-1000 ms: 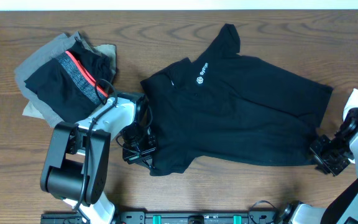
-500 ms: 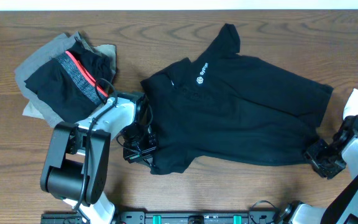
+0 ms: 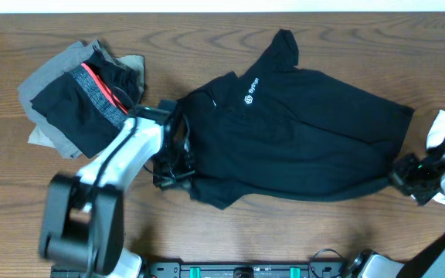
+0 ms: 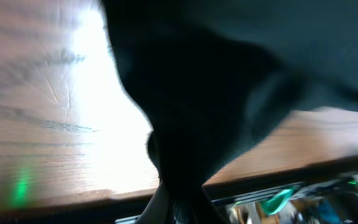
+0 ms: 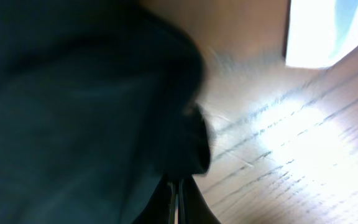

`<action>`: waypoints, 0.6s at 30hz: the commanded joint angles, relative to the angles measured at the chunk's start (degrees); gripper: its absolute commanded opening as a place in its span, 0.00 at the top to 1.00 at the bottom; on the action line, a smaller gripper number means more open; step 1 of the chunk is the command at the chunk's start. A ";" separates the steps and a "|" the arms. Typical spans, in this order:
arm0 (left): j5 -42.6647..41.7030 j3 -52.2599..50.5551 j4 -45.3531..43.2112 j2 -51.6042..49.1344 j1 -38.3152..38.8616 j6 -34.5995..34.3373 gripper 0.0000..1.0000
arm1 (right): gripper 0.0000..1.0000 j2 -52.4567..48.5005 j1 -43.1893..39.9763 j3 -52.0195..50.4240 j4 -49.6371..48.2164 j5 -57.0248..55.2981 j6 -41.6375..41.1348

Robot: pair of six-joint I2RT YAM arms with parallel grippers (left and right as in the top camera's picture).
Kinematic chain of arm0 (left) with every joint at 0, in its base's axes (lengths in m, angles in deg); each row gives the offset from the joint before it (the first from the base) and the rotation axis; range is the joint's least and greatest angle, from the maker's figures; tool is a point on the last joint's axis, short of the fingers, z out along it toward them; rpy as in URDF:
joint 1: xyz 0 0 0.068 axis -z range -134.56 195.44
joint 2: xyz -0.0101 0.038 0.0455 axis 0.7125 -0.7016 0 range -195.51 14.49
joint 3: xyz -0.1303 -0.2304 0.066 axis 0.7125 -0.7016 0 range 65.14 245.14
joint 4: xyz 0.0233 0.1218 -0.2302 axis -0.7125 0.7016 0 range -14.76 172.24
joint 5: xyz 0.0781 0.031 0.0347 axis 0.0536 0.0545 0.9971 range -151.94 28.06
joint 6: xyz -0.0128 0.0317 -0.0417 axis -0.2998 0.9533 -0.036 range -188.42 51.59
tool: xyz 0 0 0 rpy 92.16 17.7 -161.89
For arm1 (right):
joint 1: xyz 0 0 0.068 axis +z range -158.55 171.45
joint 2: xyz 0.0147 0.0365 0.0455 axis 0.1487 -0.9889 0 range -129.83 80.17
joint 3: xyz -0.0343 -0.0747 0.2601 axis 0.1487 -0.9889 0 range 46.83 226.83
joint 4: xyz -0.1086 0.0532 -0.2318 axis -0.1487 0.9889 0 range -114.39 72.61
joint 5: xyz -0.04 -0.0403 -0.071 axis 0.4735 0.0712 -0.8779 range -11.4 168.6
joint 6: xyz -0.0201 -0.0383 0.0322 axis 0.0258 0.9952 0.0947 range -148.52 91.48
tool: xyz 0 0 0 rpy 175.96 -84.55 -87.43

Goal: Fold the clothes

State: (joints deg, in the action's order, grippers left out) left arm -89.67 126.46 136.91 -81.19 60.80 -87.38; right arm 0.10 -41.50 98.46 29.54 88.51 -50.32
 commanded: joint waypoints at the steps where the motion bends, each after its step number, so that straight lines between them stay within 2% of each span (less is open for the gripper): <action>1: 2.69 5.20 0.48 8.41 -0.61 1.31 0.94 | 0.99 5.88 -0.37 5.86 1.77 2.19 2.25; 10: 13.51 21.00 1.27 28.13 -0.61 1.36 0.94 | 0.99 16.13 -0.35 17.40 7.02 2.64 3.48; 14: 17.27 28.13 1.31 33.14 -0.61 1.38 0.94 | 0.99 16.70 -0.24 21.64 8.83 4.50 3.89; 18: 18.40 29.94 1.60 35.67 -0.61 1.62 0.94 | 0.99 16.13 0.57 21.75 9.60 4.48 3.98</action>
State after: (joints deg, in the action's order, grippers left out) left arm -74.87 155.53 137.98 -46.18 60.49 -86.52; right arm 16.71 -41.46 119.47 38.37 92.57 -47.35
